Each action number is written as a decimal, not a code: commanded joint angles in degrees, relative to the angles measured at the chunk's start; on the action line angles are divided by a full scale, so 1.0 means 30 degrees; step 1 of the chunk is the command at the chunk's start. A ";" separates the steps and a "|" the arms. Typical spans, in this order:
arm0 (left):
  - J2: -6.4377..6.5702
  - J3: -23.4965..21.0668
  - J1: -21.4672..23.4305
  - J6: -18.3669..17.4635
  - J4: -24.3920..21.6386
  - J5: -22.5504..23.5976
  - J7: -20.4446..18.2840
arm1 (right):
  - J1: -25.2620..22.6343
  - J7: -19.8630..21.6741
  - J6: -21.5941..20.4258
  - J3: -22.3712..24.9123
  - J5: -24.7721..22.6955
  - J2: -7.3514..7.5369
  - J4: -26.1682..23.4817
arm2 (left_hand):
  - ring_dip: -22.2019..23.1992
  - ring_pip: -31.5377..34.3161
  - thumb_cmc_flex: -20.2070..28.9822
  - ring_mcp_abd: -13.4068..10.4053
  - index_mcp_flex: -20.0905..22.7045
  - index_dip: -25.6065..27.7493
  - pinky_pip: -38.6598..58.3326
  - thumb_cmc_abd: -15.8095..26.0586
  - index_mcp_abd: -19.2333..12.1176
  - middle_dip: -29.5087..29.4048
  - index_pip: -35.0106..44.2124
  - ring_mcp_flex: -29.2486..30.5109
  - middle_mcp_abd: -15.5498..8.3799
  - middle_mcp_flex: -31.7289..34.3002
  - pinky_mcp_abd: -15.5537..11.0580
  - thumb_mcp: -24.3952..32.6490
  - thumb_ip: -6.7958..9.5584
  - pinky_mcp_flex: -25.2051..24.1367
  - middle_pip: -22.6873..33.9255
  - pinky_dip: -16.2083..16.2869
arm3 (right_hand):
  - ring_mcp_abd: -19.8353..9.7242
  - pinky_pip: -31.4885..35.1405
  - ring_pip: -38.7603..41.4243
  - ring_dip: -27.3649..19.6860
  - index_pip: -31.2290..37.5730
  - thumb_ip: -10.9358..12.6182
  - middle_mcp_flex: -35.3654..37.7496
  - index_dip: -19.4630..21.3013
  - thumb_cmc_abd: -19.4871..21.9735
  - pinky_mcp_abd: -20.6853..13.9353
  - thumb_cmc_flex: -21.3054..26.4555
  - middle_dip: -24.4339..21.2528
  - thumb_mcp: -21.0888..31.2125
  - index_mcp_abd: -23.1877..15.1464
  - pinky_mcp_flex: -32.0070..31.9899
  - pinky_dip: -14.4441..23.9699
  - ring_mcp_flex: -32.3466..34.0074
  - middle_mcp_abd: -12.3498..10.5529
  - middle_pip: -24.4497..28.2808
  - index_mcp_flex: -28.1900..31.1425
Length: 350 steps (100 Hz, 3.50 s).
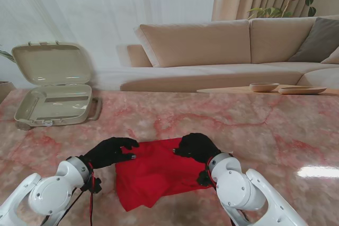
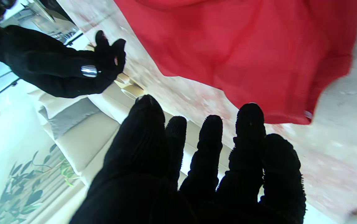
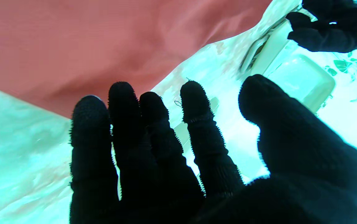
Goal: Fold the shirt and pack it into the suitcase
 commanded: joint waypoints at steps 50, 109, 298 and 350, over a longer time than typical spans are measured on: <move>0.0291 0.1904 -0.1375 0.0248 0.1754 -0.0800 -0.1871 | -0.0738 -0.1049 -0.1309 0.0031 -0.1080 0.0048 0.1676 | -0.0178 -0.0264 0.0459 0.0687 -0.0743 -0.0366 -0.0169 0.1058 0.0076 -0.0003 -0.0724 -0.0412 0.0157 -0.0753 0.0266 -0.0796 0.0447 -0.0195 0.0158 0.0151 | -0.0950 -0.2841 -0.2095 -0.1105 0.0578 -0.0929 -0.0369 -0.0374 -0.0247 -0.0362 -0.0502 -0.0836 0.0531 -0.0864 -0.2800 -0.0990 -0.1911 -0.0796 -0.1223 -0.0457; 0.0294 0.3355 -0.3241 -0.0080 0.4391 -0.0485 -0.1766 | -0.0798 -0.0001 -0.0916 -0.0623 -0.0527 0.0257 0.2427 | -0.0172 -0.0099 0.0624 0.0483 -0.0753 -0.0202 -0.0142 0.0941 0.0032 0.0180 -0.0344 -0.0285 -0.0072 -0.0742 0.0112 -0.0726 0.0486 -0.0078 0.0510 0.0124 | -0.0570 -0.2373 -0.1685 -0.0871 0.0699 -0.0932 -0.0026 -0.0446 0.0011 -0.0049 -0.0718 -0.0763 0.0383 -0.1076 -0.2318 -0.0595 -0.1465 -0.0998 -0.0893 -0.0470; -0.0032 0.4871 -0.4713 -0.1761 0.5299 -0.2274 -0.0772 | -0.4261 -0.0359 0.4201 0.3571 -0.5544 0.0351 -0.1413 | -0.0561 -0.0523 0.0665 0.0364 -0.0930 -0.0358 -0.0673 0.0919 -0.0076 -0.0309 -0.0242 -0.0613 0.0008 -0.1009 0.0187 -0.0693 0.0520 -0.0401 0.0089 -0.0309 | -0.0392 0.1790 0.6683 0.3955 -0.4364 -0.0082 -0.0456 0.1470 0.1919 -0.0815 -0.2386 0.1230 -0.2119 -0.0638 -0.0965 0.1658 -0.0473 -0.0264 0.0833 -0.1826; -0.0053 0.4883 -0.4747 -0.1745 0.5673 -0.2390 -0.0747 | -0.3412 0.4740 0.7053 0.2916 -0.9274 0.1406 -0.1457 | -0.0494 -0.0450 0.0650 0.0352 -0.0933 -0.0324 -0.0664 0.0935 -0.0076 -0.0263 -0.0288 -0.0581 -0.0025 -0.1053 0.0278 -0.0699 0.0521 -0.0413 0.0117 -0.0280 | -0.0515 0.2717 0.9551 0.6384 -0.5126 -0.1071 -0.1645 0.1704 0.2818 -0.1255 -0.5057 0.3388 -0.2634 0.0159 -0.1453 0.2593 -0.1858 0.0118 0.1575 -0.2465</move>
